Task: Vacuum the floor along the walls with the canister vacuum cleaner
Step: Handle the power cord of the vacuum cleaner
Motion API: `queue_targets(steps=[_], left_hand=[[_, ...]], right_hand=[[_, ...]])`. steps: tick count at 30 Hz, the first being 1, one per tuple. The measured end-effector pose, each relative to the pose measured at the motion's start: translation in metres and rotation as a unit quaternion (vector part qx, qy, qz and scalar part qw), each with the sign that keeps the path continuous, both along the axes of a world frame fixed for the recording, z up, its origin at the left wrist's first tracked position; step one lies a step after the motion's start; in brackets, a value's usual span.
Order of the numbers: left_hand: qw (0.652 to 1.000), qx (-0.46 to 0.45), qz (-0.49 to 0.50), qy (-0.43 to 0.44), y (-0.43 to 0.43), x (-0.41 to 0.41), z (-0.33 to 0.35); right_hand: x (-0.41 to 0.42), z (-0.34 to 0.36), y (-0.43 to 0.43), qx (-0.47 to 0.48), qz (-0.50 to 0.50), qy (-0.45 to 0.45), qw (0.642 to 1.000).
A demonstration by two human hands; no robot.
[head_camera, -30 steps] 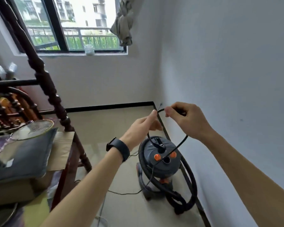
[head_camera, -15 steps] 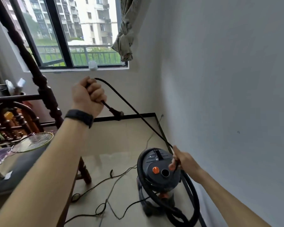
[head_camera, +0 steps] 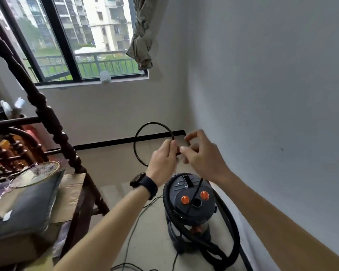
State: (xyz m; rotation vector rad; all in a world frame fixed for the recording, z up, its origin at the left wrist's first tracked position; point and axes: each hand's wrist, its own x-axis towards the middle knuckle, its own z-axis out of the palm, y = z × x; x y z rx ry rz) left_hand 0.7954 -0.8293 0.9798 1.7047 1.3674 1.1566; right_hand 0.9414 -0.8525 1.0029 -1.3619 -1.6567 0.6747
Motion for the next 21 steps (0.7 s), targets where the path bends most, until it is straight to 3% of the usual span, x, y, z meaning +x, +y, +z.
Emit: queue_targets(steps=[2, 5, 7, 9, 11, 13, 17, 19, 21], left_hand=[[0.999, 0.016, 0.039, 0.008, -0.003, -0.001, 0.002], [0.99, -0.114, -0.08, -0.034, -0.007, -0.016, 0.023], [0.959, -0.202, -0.114, -0.164, -0.006, -0.031, 0.034], [0.909, -0.22, -0.085, -0.344, -0.001, -0.06, 0.04], [0.837, -0.195, -0.051, -0.509, 0.006, -0.1, 0.042], [0.804, -0.17, -0.008, -0.57, 0.009, -0.14, 0.037], [0.858, -0.219, 0.07, -0.459, -0.003, -0.165, -0.007], [0.892, -0.23, 0.103, -0.376, -0.013, -0.146, -0.038], [0.92, -0.218, 0.115, -0.305, -0.027, -0.115, -0.059]], right_hand=[[0.015, 0.018, 0.007, -0.01, -0.01, 0.074, 0.997], [0.043, 0.006, 0.01, -0.087, 0.082, 0.101, 0.988], [0.05, -0.015, 0.005, -0.136, 0.164, 0.139, 0.967], [0.052, -0.048, -0.004, -0.169, 0.185, 0.162, 0.954], [0.061, -0.103, -0.013, -0.229, 0.122, 0.165, 0.952], [0.079, -0.174, -0.026, -0.29, 0.013, 0.1, 0.952], [0.082, -0.244, -0.051, -0.336, -0.111, -0.038, 0.935], [0.054, -0.232, -0.051, -0.309, -0.081, -0.108, 0.941], [0.016, -0.207, -0.048, -0.252, 0.012, -0.193, 0.948]])
